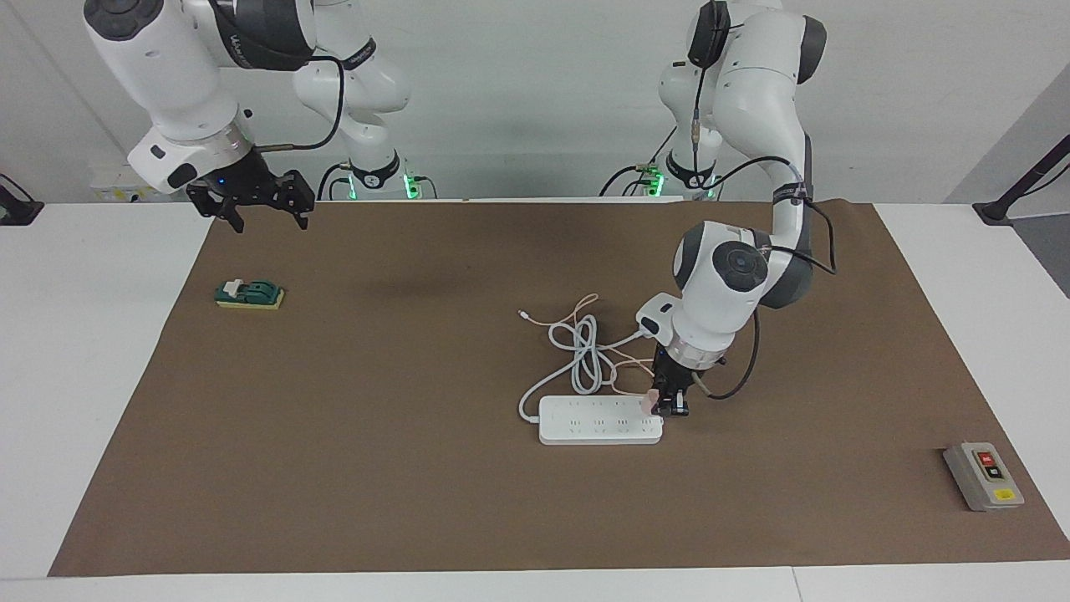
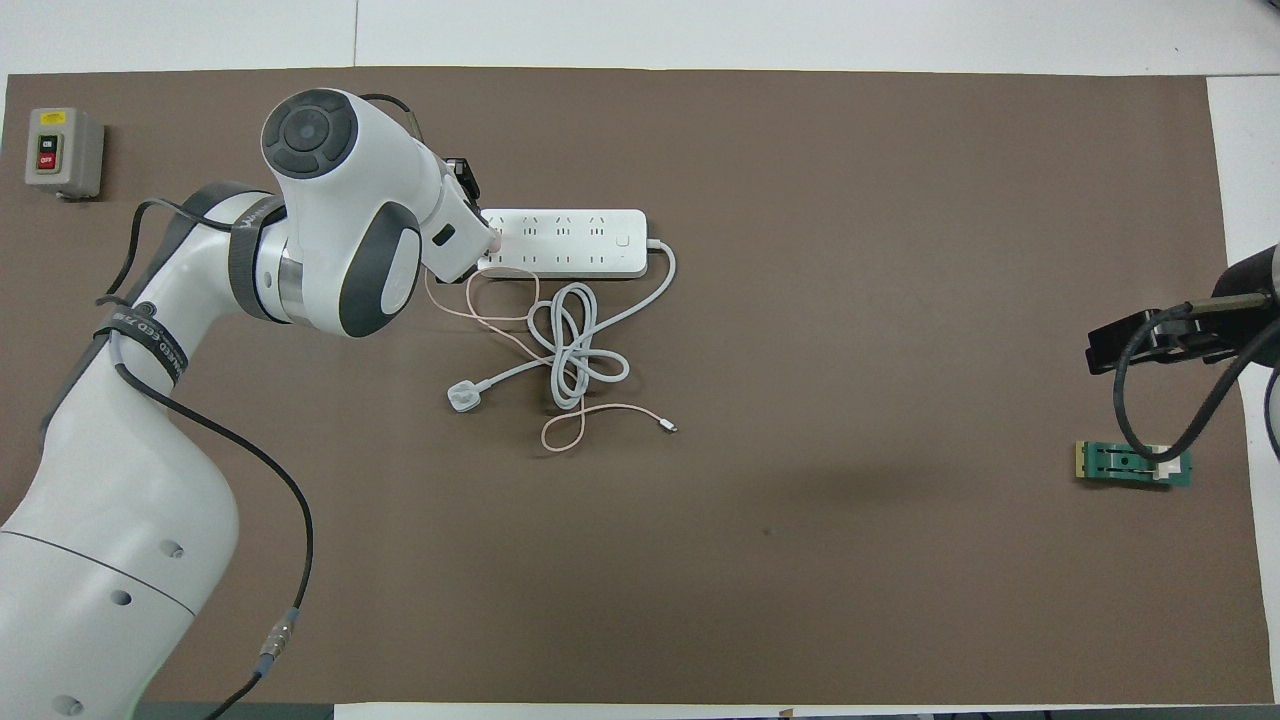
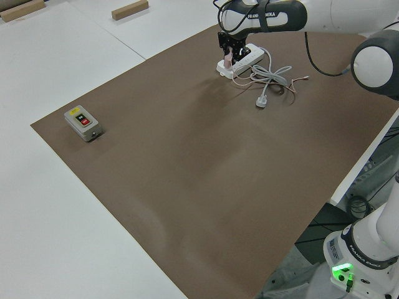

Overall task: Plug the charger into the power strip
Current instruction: 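Move the charger with the left gripper over the power strip's end socket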

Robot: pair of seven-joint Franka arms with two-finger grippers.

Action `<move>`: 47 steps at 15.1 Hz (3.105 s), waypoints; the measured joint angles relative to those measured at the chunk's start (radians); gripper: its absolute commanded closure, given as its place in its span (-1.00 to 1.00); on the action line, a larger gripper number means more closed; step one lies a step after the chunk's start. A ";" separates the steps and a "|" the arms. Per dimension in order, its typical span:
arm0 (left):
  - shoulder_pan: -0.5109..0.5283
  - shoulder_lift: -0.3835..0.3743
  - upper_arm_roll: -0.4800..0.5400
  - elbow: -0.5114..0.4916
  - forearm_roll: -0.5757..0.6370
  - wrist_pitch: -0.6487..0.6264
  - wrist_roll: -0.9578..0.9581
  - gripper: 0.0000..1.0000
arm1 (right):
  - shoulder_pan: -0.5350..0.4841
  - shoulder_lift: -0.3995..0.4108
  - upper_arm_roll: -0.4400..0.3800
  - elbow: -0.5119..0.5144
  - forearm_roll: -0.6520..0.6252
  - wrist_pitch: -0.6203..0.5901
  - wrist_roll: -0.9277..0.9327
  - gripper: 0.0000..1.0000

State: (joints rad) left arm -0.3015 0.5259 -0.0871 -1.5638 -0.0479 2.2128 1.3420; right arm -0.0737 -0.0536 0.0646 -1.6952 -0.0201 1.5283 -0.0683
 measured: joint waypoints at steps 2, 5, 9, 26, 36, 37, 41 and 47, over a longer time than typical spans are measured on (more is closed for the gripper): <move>-0.002 -0.003 0.000 -0.005 0.000 0.000 -0.001 1.00 | 0.000 0.000 0.000 0.015 0.000 0.003 0.000 -1.00; -0.007 -0.012 0.000 -0.019 0.000 0.000 -0.013 1.00 | 0.000 0.000 0.000 0.032 0.000 0.003 0.000 -1.00; -0.010 -0.027 0.000 -0.032 0.000 -0.044 -0.064 1.00 | 0.000 0.000 0.001 0.035 0.000 0.003 0.000 -1.00; -0.020 -0.046 0.011 0.004 0.038 -0.124 -0.139 1.00 | 0.001 0.000 0.005 0.037 0.000 0.003 0.001 -1.00; -0.020 -0.028 0.011 -0.002 0.058 -0.068 -0.156 1.00 | 0.001 0.000 0.010 0.037 0.000 0.003 0.001 -1.00; -0.020 -0.024 0.012 -0.002 0.058 -0.066 -0.157 1.00 | 0.001 0.000 0.010 0.037 0.000 0.003 0.001 -1.00; -0.020 -0.021 0.012 -0.003 0.058 -0.061 -0.166 1.00 | 0.001 0.000 0.010 0.037 0.000 0.003 0.001 -1.00; -0.020 -0.017 0.012 -0.011 0.058 -0.039 -0.190 1.00 | 0.002 0.000 0.011 0.037 0.000 0.003 0.001 -1.00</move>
State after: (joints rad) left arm -0.3218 0.5086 -0.0746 -1.5744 0.0101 2.1737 1.1525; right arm -0.0722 -0.0536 0.0759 -1.6582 -0.0201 1.5310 -0.0674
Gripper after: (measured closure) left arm 0.705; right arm 0.000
